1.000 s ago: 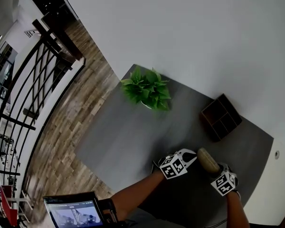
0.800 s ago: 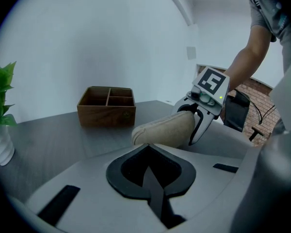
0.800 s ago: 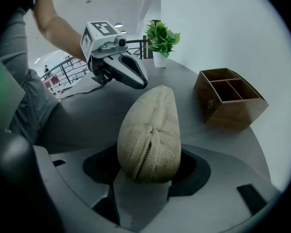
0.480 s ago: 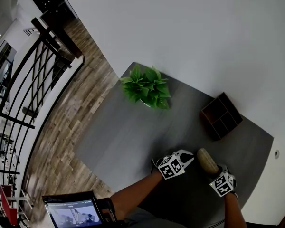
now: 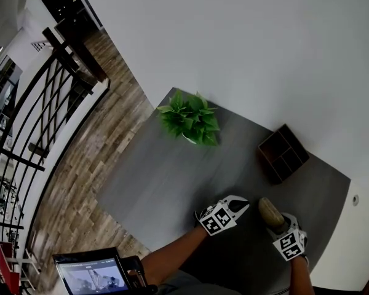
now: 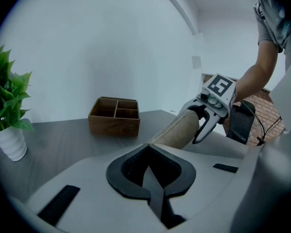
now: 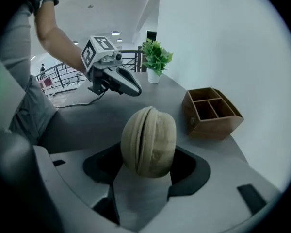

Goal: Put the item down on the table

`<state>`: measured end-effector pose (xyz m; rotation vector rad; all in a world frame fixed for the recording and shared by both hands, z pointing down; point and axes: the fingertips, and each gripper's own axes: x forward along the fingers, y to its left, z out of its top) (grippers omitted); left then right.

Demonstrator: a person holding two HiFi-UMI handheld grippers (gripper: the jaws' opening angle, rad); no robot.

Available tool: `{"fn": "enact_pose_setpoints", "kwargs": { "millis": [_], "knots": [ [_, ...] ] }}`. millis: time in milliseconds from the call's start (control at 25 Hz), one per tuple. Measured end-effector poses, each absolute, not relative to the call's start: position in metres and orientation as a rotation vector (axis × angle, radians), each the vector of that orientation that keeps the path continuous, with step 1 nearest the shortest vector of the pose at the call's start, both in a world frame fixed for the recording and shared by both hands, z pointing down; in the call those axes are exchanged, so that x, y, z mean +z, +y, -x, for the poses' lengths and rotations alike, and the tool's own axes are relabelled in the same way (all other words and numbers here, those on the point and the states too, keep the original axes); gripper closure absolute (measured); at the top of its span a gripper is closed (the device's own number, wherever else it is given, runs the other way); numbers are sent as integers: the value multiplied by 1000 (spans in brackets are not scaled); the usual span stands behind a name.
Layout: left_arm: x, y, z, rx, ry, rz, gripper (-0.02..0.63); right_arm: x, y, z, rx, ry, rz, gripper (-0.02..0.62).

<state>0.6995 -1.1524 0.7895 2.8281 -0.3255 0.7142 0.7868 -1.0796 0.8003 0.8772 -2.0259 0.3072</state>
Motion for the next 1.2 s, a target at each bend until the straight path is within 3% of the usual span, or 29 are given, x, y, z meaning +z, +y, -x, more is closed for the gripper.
{"fn": "enact_pose_setpoints", "kwargs": {
  "millis": [600, 960, 1200],
  "knots": [
    [691, -1102, -713, 632, -297, -3057, 609, 708, -1061, -770, 48, -2156, -1064, 367],
    [615, -1066, -715, 511, -357, -3183, 609, 617, -1039, -757, -163, -2247, -1224, 517],
    [572, -1040, -716, 487, -375, -3274, 609, 556, -1021, -734, -391, -2302, -1205, 561]
  ]
}}
